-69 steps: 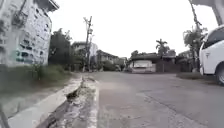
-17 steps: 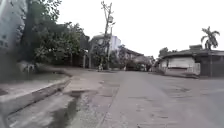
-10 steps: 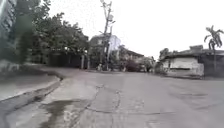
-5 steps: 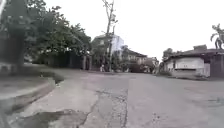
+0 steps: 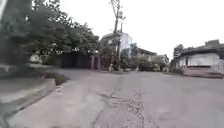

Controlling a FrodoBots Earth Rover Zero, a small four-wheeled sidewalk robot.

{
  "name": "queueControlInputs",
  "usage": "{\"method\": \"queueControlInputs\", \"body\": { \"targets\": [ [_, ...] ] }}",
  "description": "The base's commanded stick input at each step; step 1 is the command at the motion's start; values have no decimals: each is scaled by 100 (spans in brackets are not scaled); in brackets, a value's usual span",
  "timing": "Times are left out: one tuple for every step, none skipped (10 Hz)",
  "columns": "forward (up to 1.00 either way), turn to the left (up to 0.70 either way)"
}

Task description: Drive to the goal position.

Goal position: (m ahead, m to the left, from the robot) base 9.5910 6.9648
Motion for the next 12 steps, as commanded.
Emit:
{"method": "queueControlInputs", "body": {
  "targets": [
    [100,0],
    [100,0],
    [100,0],
    [100,0],
    [100,0],
    [100,0],
    [100,0],
    [100,0],
    [100,0],
    [100,0],
    [100,0],
    [100,0]
  ]
}}
